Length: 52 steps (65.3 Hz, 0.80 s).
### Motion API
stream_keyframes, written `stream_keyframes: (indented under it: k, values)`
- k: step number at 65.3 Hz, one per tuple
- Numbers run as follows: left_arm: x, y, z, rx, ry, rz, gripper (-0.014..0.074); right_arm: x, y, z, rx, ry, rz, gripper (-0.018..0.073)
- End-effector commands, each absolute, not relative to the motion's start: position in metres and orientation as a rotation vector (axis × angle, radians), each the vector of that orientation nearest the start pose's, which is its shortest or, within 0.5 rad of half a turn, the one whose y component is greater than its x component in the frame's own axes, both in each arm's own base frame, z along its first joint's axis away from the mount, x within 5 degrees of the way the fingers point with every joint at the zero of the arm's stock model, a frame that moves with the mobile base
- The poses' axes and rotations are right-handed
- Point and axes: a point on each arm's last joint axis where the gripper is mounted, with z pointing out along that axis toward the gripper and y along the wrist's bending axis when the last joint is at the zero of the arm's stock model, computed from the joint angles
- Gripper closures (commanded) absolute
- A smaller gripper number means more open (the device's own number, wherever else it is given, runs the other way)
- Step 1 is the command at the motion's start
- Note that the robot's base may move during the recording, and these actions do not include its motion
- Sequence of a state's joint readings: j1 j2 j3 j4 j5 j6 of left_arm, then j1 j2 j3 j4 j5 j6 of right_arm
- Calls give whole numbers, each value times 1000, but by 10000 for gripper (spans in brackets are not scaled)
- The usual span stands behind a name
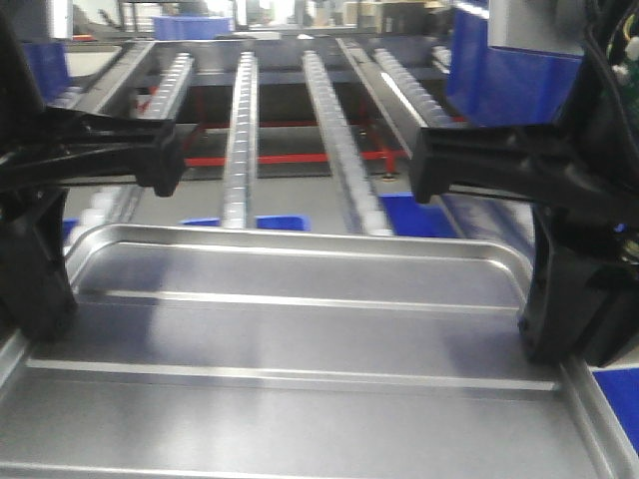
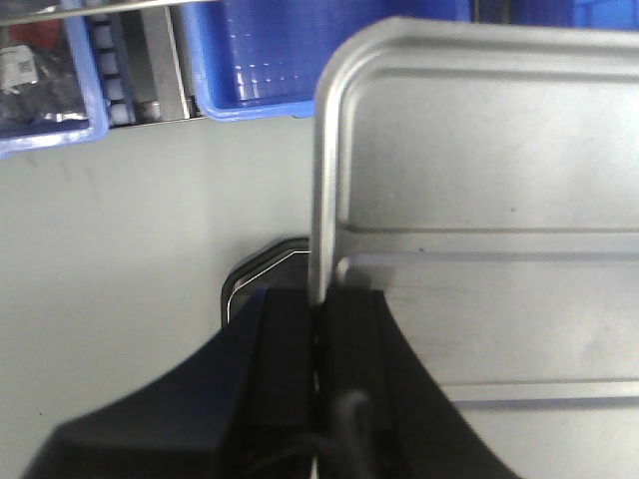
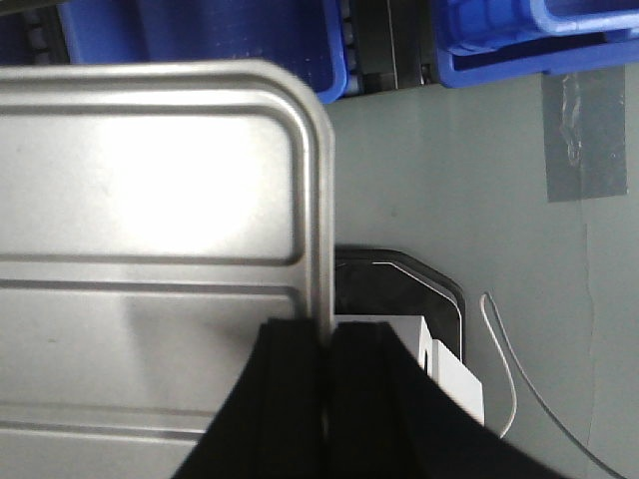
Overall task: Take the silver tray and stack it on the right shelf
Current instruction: 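Hold the tray level in both grippers while the base turns away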
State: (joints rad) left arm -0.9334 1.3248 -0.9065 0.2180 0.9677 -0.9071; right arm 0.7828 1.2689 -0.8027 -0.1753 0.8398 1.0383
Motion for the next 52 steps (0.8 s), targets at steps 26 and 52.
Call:
stream_keyframes:
  k: [26,52]
  values:
    - [154,-177,272,204,2772,-121,697,171,149,260,195,2732,269,500]
    - [154,-177,272,204,2772,-121,697,171,149,260,195,2734,266,500]
